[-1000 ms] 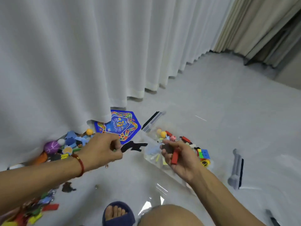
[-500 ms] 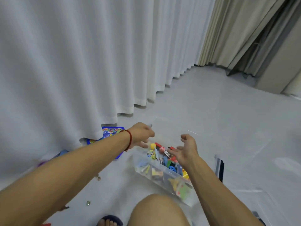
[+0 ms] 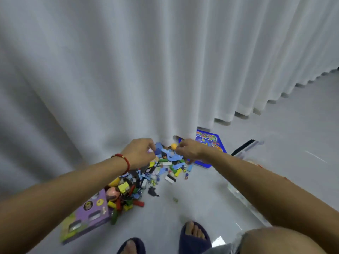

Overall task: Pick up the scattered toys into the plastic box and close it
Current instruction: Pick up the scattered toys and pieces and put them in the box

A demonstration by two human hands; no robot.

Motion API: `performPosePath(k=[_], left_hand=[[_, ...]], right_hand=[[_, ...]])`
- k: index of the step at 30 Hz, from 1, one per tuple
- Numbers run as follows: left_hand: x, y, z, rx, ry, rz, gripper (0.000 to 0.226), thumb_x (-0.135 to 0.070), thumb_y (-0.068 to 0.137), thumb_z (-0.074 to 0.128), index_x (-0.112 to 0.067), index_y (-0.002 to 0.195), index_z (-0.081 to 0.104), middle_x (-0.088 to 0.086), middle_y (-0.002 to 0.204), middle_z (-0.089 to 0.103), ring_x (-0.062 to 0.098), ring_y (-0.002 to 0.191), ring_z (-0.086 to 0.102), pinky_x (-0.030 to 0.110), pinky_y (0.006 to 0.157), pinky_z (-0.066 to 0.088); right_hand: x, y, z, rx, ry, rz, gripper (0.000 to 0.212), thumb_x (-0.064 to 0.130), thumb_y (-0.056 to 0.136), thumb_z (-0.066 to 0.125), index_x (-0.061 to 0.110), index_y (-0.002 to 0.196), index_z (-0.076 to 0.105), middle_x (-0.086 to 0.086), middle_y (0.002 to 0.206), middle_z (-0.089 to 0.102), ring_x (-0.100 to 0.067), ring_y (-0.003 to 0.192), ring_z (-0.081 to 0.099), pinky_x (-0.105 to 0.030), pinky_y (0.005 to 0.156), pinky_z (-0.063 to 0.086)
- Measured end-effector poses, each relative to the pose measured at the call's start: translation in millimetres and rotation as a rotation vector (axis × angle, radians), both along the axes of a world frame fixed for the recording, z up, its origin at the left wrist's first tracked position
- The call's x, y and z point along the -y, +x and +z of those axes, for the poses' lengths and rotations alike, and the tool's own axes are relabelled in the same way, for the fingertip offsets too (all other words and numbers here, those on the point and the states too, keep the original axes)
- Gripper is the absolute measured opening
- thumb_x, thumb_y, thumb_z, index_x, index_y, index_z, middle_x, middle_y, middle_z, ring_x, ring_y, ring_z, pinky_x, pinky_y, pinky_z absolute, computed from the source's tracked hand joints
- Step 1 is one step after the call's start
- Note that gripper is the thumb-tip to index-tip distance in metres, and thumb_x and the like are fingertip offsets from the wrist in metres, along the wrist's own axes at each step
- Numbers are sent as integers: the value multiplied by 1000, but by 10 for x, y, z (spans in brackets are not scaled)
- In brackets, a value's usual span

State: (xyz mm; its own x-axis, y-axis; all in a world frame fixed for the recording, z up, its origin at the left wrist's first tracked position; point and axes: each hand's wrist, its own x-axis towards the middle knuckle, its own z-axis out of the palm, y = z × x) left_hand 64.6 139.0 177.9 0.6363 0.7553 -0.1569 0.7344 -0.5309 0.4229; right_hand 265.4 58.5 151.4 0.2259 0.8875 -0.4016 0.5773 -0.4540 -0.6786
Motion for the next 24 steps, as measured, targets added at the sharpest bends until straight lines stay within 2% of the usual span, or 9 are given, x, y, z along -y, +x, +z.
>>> performPosePath(k=[2, 7, 9, 12, 16, 19, 20, 24], left_hand=[[-182, -288, -208, -48, 88, -13, 16, -25, 85, 62, -23, 100, 66, 0, 109, 66, 20, 101, 61, 28, 82, 48], [-672, -718, -874, -214, 72, -26, 23, -23, 84, 58, -18, 107, 62, 5, 107, 61, 25, 98, 57, 30, 80, 45], [-819, -841, -1164, -250, 28, -9, 29, -25, 83, 60, -19, 112, 59, 6, 111, 58, 25, 99, 55, 32, 81, 47], [-959, -1039, -1563, -338, -12, 10, 40, -30, 79, 63, -18, 116, 56, 8, 113, 56, 28, 101, 54, 33, 80, 48], [-1033, -1280, -2102, -430, -22, -27, 49, -36, 75, 67, -21, 118, 50, 10, 115, 50, 31, 106, 50, 36, 79, 48], [-1003, -1393, -2380, -456, 6, -19, 54, -29, 80, 61, -21, 130, 43, 11, 121, 42, 33, 113, 44, 41, 82, 50], [-992, -1413, -2437, -458, 24, -14, 54, -27, 83, 60, -19, 133, 41, 11, 123, 39, 33, 112, 43, 42, 81, 51], [-989, -1487, -2563, -437, 49, 19, 50, -21, 89, 60, -14, 134, 40, 13, 128, 38, 30, 114, 42, 38, 89, 45]], right_hand=[[-276, -218, -153, 169, -36, 149, 34, 21, 94, 47, -3, 109, 66, -24, 107, 67, -32, 82, 64, -39, 74, 57], [-749, -547, -674, 387, -189, 519, 39, 22, 98, 47, 1, 128, 59, -20, 130, 60, -35, 117, 57, -38, 94, 48], [-876, -615, -883, 435, -204, 629, 44, 25, 99, 51, 7, 139, 49, -17, 135, 56, -34, 122, 54, -34, 93, 44], [-1094, -803, -1220, 488, -175, 778, 47, 26, 96, 58, 10, 138, 46, -15, 135, 55, -33, 119, 54, -36, 91, 46], [-1349, -1225, -1773, 501, -70, 865, 56, 30, 90, 67, 16, 139, 44, -11, 131, 53, -30, 117, 54, -44, 93, 51], [-1447, -1589, -2168, 518, 72, 887, 74, 36, 85, 72, 17, 146, 34, -10, 138, 44, -31, 121, 50, -48, 95, 51], [-1465, -1710, -2264, 519, 97, 867, 74, 38, 86, 71, 15, 146, 34, -11, 141, 42, -33, 123, 47, -48, 97, 49], [-1517, -2050, -2521, 553, 191, 753, 47, 29, 88, 67, 11, 129, 50, -12, 132, 52, -34, 124, 47, -47, 100, 43]])
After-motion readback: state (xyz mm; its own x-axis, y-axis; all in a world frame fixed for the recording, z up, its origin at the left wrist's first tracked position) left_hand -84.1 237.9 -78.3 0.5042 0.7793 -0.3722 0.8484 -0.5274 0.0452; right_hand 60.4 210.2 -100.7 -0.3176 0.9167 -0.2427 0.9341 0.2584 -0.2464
